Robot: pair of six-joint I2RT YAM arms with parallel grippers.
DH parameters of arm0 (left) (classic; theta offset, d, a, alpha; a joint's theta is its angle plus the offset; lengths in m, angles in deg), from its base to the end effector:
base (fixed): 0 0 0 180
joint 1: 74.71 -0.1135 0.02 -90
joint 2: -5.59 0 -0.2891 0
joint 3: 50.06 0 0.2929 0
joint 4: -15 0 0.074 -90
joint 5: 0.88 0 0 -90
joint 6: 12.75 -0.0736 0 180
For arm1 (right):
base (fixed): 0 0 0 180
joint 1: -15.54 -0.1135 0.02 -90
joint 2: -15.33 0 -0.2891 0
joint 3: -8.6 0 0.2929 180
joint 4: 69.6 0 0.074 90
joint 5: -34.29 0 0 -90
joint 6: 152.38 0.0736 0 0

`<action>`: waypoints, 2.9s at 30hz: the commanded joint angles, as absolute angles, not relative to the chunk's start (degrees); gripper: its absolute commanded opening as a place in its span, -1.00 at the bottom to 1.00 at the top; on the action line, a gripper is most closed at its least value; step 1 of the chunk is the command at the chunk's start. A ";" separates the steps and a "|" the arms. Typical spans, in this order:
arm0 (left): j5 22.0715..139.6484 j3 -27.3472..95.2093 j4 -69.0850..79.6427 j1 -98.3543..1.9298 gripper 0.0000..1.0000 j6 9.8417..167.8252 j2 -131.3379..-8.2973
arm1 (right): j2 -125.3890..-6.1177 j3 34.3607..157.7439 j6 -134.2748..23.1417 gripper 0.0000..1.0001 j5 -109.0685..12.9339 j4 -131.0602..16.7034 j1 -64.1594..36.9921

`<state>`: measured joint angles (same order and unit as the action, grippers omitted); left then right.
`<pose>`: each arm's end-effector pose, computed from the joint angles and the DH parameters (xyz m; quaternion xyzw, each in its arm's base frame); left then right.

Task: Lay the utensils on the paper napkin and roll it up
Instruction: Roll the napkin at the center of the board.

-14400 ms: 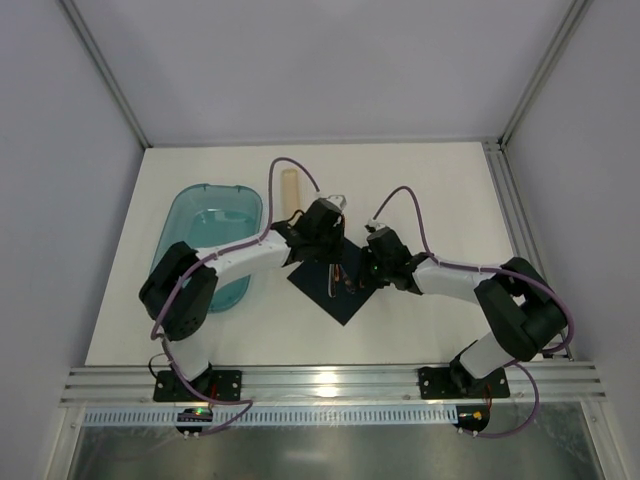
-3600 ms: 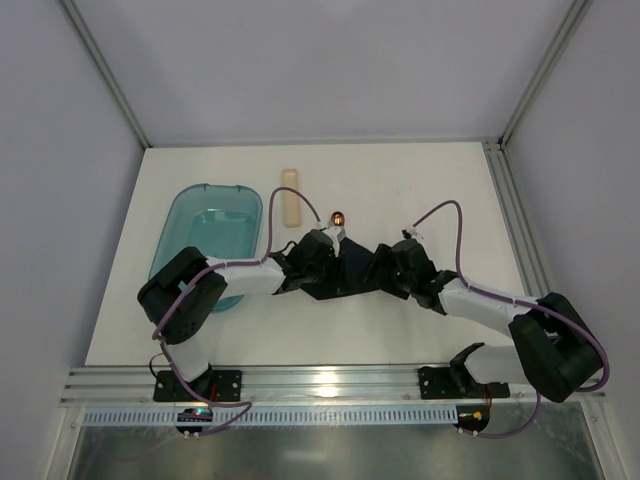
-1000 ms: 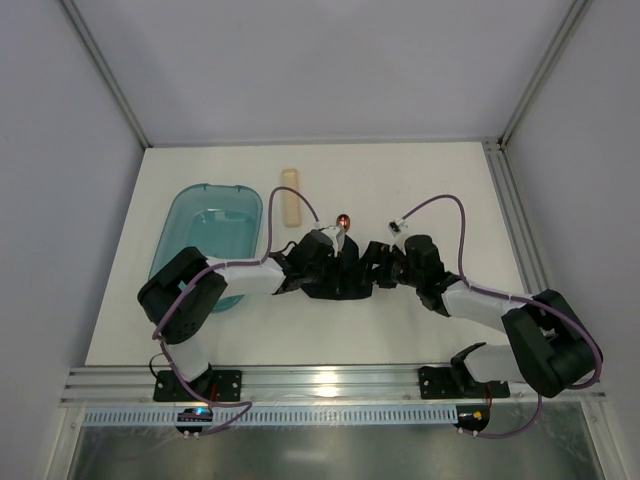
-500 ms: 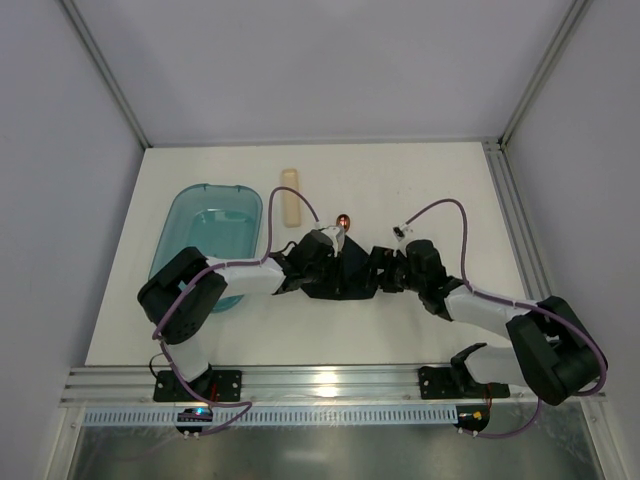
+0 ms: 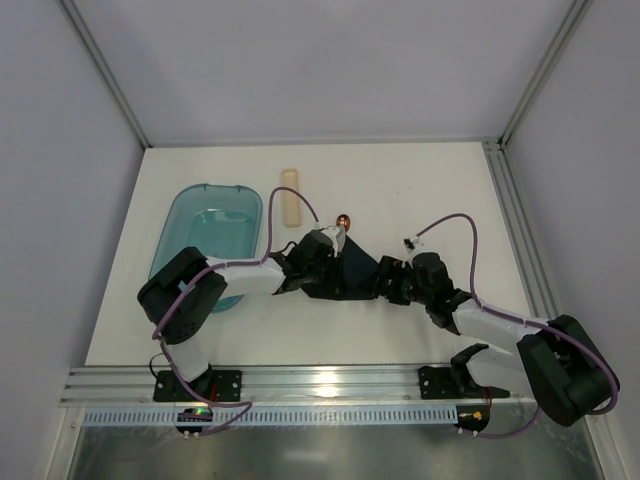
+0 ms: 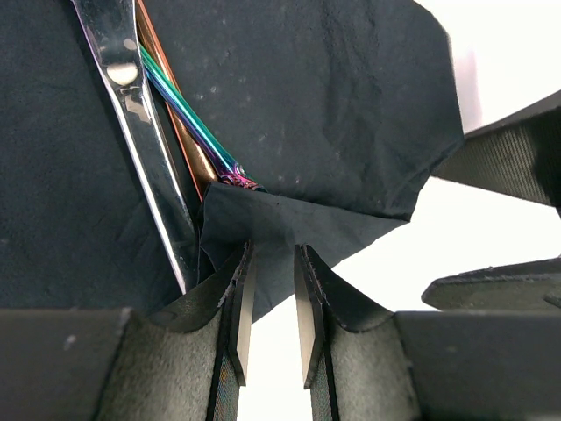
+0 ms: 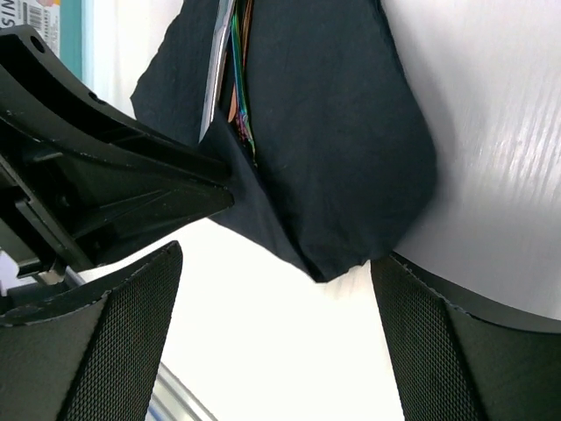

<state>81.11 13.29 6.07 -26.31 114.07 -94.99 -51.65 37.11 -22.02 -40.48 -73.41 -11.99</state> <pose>0.2632 -0.3119 0.1145 0.1193 0.9181 -0.2998 0.2302 0.2177 0.1353 0.1149 0.0369 0.8792 0.3544 0.3163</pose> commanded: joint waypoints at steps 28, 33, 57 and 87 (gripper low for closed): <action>80.95 16.25 6.07 -25.93 -0.42 113.02 -96.54 | -55.33 35.36 -33.64 0.05 -37.78 -81.86 -11.97; 80.51 15.82 6.95 -25.93 -0.42 113.47 -96.89 | -57.00 36.50 -35.05 0.01 -37.69 -80.54 -12.32; 79.98 15.46 7.83 -25.93 -0.43 113.64 -96.98 | -58.94 39.93 -36.28 -0.59 -47.88 -75.53 -18.12; 80.33 15.64 7.57 -25.93 -0.42 113.73 -97.07 | -54.81 44.50 -31.53 -0.48 -45.69 -70.70 -20.84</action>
